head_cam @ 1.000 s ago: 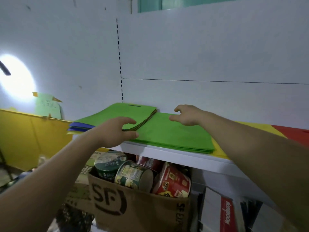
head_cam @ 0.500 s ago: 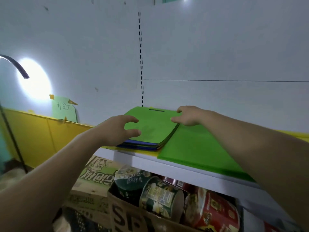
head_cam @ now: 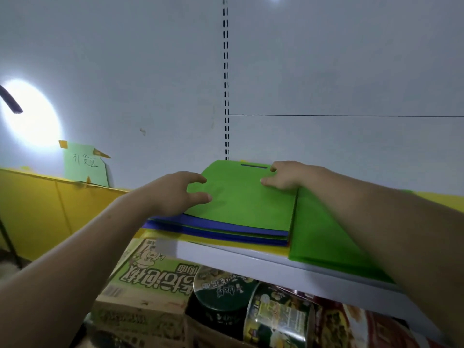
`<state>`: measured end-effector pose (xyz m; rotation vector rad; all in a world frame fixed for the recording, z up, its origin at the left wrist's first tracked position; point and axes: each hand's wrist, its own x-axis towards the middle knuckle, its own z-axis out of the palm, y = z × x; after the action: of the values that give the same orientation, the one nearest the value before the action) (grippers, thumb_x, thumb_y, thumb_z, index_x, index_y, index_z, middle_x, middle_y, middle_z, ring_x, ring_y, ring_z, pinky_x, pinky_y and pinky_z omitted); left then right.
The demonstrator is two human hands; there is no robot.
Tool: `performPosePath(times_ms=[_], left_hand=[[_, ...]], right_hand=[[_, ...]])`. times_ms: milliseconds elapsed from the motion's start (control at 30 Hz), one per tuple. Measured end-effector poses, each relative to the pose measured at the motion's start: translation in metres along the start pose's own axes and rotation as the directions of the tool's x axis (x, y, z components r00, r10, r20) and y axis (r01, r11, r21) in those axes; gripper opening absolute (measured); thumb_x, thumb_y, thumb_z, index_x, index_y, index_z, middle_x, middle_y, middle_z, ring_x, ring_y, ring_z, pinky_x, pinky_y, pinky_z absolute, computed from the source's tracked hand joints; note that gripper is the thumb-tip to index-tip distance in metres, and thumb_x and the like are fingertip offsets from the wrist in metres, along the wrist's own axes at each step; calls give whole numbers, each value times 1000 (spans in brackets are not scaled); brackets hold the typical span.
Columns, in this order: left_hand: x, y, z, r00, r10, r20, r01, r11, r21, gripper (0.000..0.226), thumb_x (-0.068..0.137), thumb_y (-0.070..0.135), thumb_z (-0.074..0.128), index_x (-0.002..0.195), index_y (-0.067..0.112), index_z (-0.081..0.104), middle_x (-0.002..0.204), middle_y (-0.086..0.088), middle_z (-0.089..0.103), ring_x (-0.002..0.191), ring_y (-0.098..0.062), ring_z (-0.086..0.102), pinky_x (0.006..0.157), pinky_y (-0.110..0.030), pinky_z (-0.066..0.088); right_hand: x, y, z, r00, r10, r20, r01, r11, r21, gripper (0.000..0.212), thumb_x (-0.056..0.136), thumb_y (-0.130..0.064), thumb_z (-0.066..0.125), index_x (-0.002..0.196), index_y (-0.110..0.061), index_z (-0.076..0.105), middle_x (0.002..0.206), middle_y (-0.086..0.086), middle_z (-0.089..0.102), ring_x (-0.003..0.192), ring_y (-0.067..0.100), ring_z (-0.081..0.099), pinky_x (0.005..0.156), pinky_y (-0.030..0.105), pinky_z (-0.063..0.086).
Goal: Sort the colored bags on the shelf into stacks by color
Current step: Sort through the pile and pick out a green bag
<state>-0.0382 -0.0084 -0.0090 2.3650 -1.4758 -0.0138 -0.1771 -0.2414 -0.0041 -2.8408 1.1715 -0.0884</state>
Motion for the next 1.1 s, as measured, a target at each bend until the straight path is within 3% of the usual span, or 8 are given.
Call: performPosePath(times_ms=[100,300,433,567,667,767,967,1100], left_hand=[[6,-11,-1,997,42,58,-43,999,27,59,87,52,54,139,28,41,150,2,35,134,-18,36,106,-28,27],[14,-32,0,990,100,95,-104,994,28,60,89,54,50,141,25,40,149,-1,37,133,-20,37,105,-28,29],[15,-43,5,973,128,195,-141,988,56,65,89,59,45,143,22,38,149,-5,38,133,-22,38,104,-27,30],[18,-48,9,971,161,177,-178,980,88,68,87,63,43,140,21,41,145,-8,43,130,-25,42,102,-30,34],[22,-52,12,973,169,155,-181,981,65,70,83,68,44,136,23,46,140,-7,47,126,-26,45,102,-33,37],[23,-52,14,975,172,139,-178,983,36,67,81,69,46,132,26,50,137,-6,51,124,-27,47,102,-36,39],[24,-49,13,980,143,136,-147,989,15,56,82,66,48,125,31,55,135,-4,52,123,-25,46,103,-40,38],[24,-49,10,984,131,122,-126,991,-49,50,84,59,54,124,28,57,135,-4,52,122,-23,48,102,-34,39]], right_hand=[[-1,-7,4,994,108,-26,-109,993,-41,75,95,-58,38,148,-7,26,154,13,29,139,30,32,109,35,30],[-6,-16,15,946,310,-96,-321,937,-141,76,89,-67,37,137,-10,47,142,11,47,126,31,48,103,39,41],[-7,-25,16,897,418,-147,-430,900,-67,78,83,-68,47,135,-10,45,136,11,52,120,32,51,96,38,44],[-10,-31,17,843,488,-227,-482,872,85,85,81,-58,63,141,-5,33,135,16,48,123,33,48,94,36,43],[-12,-29,18,803,512,-304,-463,858,222,82,82,-34,72,141,-2,24,129,20,50,118,35,50,91,35,43],[-13,-24,17,760,541,-360,-415,830,373,66,84,-15,67,135,-1,28,121,19,55,111,36,54,84,34,43],[-15,-14,10,717,523,-462,-324,835,444,29,86,-18,62,109,-1,54,111,16,60,102,32,55,75,31,39],[-23,-16,5,714,482,-508,-92,784,614,23,92,-24,57,106,-6,55,103,8,58,91,25,53,74,30,40]])
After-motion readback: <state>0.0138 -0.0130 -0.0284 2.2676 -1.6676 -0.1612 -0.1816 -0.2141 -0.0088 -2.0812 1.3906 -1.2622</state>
